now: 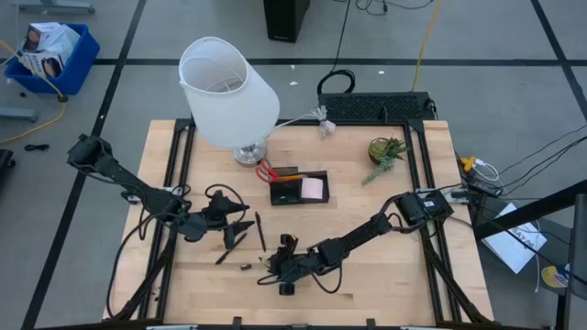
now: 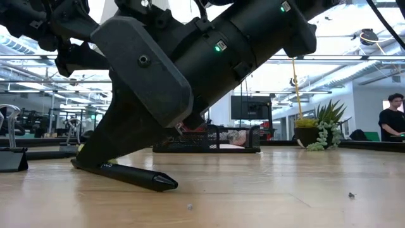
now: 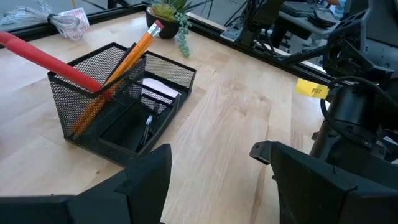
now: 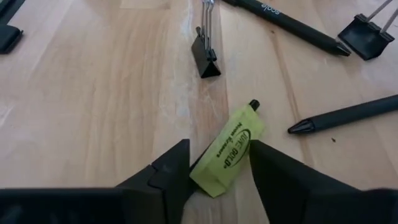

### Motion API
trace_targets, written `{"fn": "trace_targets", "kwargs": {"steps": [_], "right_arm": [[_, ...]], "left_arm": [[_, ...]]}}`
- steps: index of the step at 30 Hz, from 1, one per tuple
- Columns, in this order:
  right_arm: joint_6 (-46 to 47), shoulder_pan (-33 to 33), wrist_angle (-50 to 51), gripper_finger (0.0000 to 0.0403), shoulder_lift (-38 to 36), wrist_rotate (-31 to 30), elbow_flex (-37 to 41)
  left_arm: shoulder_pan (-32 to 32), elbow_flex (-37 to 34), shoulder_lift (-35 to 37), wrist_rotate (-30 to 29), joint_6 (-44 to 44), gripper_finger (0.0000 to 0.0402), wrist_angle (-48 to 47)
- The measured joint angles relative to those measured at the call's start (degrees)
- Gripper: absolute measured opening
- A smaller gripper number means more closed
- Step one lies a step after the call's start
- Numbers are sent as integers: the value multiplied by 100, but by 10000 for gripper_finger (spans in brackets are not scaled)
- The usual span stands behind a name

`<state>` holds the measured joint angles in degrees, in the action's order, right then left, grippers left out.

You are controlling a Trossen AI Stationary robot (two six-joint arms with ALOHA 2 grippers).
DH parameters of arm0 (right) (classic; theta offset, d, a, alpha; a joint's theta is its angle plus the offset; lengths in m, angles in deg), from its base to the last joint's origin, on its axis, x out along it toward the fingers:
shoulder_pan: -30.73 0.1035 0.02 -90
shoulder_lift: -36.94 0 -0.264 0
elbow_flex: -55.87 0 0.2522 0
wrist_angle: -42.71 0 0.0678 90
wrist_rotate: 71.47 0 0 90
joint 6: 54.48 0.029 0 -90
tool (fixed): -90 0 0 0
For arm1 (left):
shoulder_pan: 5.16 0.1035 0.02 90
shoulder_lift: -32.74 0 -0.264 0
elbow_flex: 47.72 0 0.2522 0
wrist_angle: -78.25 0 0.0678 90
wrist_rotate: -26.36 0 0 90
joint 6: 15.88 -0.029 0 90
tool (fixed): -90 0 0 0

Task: Pick and place office supplies into organizer
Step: Put the yellow eraser into the bottom left compartment of the desk organizer

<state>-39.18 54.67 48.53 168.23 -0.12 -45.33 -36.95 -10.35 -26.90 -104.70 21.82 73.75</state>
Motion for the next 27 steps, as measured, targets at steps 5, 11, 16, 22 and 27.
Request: {"fn": "trace_targets", "kwargs": {"steps": [5,11,16,22,27], "right_arm": [[-122,0,-44,109,4,84,0],[-425,0,-67,51,9,78,0],[-688,0,-103,23,9,47,0],[-855,22,-79,22,13,-224,0],[-1102,68,-15,21,-6,-398,6]], "left_arm": [[0,0,0,0,10,274,-2],[-2,2,0,7,10,273,-2],[0,2,0,11,9,274,-3],[0,4,0,20,8,274,-4],[0,4,0,26,8,274,-5]]}}
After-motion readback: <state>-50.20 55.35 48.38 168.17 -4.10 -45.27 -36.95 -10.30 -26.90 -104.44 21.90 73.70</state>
